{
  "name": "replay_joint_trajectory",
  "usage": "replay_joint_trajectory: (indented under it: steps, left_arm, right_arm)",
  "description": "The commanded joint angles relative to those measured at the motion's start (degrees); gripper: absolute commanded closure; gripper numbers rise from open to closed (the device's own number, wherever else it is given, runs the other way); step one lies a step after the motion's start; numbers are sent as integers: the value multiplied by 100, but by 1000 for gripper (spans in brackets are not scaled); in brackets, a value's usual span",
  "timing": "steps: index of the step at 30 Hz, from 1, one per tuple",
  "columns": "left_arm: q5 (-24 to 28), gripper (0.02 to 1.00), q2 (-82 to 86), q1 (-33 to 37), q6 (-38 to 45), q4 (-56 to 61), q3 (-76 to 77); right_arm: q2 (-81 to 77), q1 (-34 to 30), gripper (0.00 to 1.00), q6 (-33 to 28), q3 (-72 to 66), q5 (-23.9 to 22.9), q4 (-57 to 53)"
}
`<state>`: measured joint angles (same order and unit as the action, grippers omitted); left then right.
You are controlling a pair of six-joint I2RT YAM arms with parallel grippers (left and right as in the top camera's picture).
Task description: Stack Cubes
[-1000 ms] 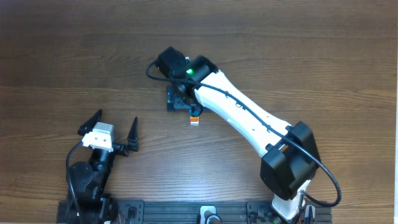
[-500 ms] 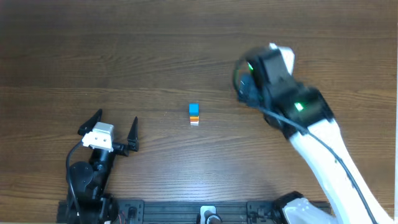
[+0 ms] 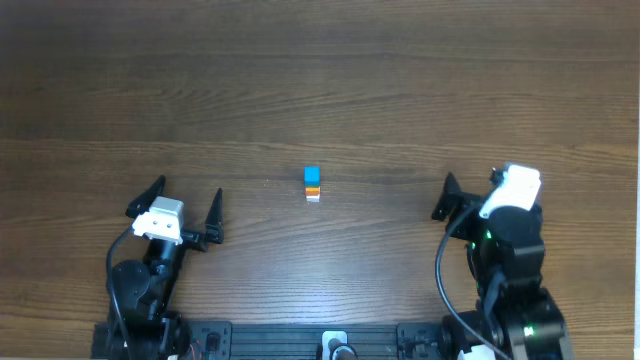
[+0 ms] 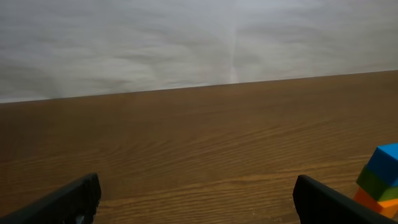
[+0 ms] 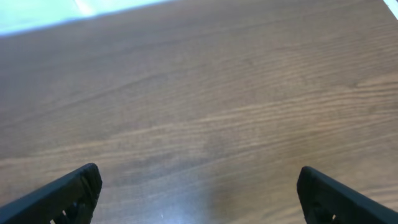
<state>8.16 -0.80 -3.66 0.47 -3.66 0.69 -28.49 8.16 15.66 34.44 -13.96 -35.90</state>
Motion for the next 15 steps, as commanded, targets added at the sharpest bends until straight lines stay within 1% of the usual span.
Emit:
replay_joint_trajectory:
  steps: [1, 3, 8, 12, 15]
  left_arm:
    - [35, 18, 42, 35, 81, 0, -35]
    - [35, 18, 42, 35, 81, 0, -35]
    - [35, 20, 42, 35, 81, 0, -35]
    - [35, 20, 42, 35, 81, 0, -35]
    - [37, 20, 42, 35, 81, 0, -35]
  right_arm:
    - [793, -284, 9, -160, -693, 520, 367]
    - [1128, -343, 7, -157, -938, 636, 577]
    - [2114, -498, 9, -160, -1622, 1320, 1167]
    - [2588, -509, 7, -195, -2028, 1482, 1283]
    - [2817, -509, 7, -470, -2330, 1502, 1331]
